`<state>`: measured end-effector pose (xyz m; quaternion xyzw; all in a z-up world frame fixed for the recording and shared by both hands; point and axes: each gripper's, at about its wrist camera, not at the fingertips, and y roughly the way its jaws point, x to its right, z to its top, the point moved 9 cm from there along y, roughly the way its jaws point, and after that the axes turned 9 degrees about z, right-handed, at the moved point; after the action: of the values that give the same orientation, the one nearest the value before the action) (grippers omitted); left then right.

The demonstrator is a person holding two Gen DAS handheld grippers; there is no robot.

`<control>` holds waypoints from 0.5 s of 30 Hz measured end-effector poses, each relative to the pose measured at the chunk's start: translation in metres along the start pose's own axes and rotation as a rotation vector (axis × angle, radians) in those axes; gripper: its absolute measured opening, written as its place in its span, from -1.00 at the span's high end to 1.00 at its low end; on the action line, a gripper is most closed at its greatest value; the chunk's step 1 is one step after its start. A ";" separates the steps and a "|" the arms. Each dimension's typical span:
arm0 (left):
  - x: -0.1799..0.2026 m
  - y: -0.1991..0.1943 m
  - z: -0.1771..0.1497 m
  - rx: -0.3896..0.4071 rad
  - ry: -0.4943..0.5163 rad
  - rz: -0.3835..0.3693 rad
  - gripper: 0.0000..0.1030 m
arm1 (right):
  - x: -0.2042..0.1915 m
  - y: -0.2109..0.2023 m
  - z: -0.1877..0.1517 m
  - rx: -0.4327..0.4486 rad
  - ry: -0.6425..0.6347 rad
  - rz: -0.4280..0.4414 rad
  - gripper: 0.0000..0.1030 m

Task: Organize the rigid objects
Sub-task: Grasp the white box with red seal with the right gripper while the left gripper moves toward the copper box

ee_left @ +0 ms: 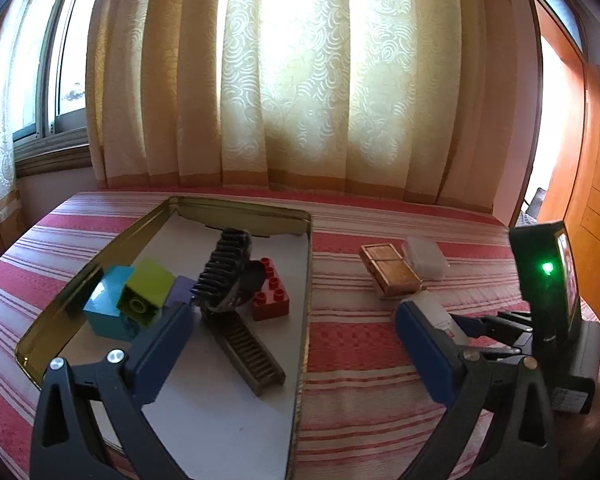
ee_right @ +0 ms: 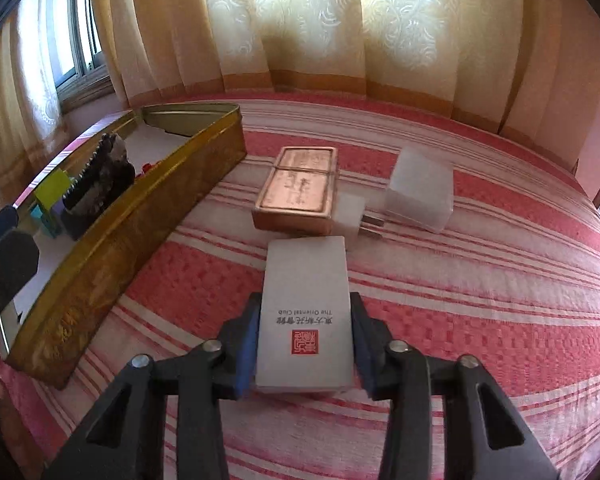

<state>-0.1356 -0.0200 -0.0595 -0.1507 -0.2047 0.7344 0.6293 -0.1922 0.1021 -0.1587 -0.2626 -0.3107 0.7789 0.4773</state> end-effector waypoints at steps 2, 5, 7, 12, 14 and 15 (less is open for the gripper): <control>0.006 -0.001 0.001 0.000 0.008 -0.006 -0.99 | 0.007 -0.007 -0.004 0.014 -0.002 0.002 0.16; 0.021 0.000 0.004 -0.002 0.030 -0.024 -0.99 | 0.025 -0.020 -0.006 0.042 0.019 -0.018 0.16; 0.032 0.002 0.006 -0.003 0.048 -0.034 -0.99 | 0.039 -0.027 -0.008 0.059 0.035 -0.040 0.16; 0.066 0.019 0.010 -0.046 0.085 -0.076 -0.99 | 0.075 -0.038 -0.003 0.097 0.094 -0.083 0.16; 0.079 0.026 0.012 -0.064 0.097 -0.084 -0.99 | 0.086 -0.039 0.001 0.111 0.102 -0.110 0.16; 0.086 0.032 0.013 -0.076 0.107 -0.087 -0.99 | 0.091 -0.039 0.003 0.116 0.110 -0.119 0.16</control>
<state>-0.1837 0.0592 -0.0606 -0.2046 -0.2051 0.6890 0.6643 -0.2085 0.1981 -0.1383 -0.2579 -0.2537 0.7502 0.5535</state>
